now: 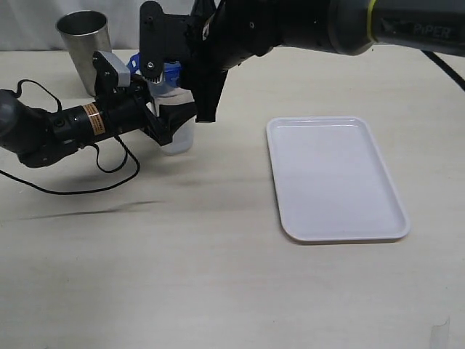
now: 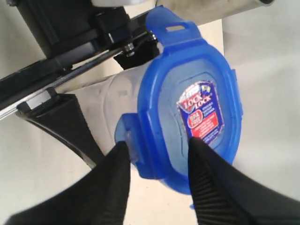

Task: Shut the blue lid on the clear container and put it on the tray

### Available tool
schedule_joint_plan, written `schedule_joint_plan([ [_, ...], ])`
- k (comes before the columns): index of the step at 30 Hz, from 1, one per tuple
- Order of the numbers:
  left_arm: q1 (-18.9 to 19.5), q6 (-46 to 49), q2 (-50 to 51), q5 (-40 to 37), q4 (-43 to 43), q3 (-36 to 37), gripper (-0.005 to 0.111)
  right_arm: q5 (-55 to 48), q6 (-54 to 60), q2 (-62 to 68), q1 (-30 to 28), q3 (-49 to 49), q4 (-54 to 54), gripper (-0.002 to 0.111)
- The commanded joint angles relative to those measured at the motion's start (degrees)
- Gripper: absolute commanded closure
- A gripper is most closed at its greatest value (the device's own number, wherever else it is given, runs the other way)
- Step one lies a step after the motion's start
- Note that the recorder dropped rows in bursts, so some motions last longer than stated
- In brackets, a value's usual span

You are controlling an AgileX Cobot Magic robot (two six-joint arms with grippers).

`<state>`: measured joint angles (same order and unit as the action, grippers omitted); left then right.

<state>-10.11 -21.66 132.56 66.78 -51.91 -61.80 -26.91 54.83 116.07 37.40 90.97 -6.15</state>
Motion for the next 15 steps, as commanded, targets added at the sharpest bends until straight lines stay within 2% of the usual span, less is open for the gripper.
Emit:
schedule_joint_plan([
  [1,-0.99,0.42,-0.09,3.18,-5.45,0.37,0.107,-6.96,-0.58,0.38,-0.64,-1.80,6.15,0.074],
  [7,-0.99,0.42,-0.09,3.18,-5.47,0.37,0.107,-7.59,0.42,-2.88,-0.76,-1.68,19.09,0.061],
  [12,-0.99,0.42,-0.09,3.18,-5.47,0.37,0.107,-7.07,-0.55,-6.12,-0.76,-1.68,25.07,0.061],
  [15,-0.99,0.42,-0.09,3.18,-5.47,0.37,0.107,-5.10,-5.25,-8.78,-0.76,-1.68,25.66,0.061],
])
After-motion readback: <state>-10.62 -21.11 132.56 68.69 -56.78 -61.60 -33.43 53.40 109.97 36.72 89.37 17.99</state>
